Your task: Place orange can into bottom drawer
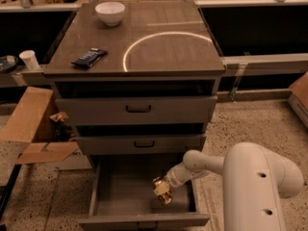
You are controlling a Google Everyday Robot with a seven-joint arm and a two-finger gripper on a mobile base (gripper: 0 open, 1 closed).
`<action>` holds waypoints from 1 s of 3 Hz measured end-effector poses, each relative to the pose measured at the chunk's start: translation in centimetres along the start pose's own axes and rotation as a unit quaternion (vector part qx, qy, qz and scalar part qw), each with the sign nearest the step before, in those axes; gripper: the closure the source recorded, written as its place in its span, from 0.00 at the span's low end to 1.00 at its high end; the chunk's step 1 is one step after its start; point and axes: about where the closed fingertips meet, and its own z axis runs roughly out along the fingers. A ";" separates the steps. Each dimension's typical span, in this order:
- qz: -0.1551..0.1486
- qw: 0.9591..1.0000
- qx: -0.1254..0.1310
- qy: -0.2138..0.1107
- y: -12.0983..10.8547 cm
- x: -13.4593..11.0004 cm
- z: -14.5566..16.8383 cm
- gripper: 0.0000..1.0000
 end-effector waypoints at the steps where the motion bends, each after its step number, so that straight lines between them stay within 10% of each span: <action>1: -0.001 1.000 -0.011 0.011 0.1 0.6 3.2 1.00; 3: 0.005 0.999 -0.026 0.032 -0.4 0.9 7.8 0.50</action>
Offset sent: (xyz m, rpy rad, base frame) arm -0.0024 0.0414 -0.0752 -0.0256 0.0726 0.0456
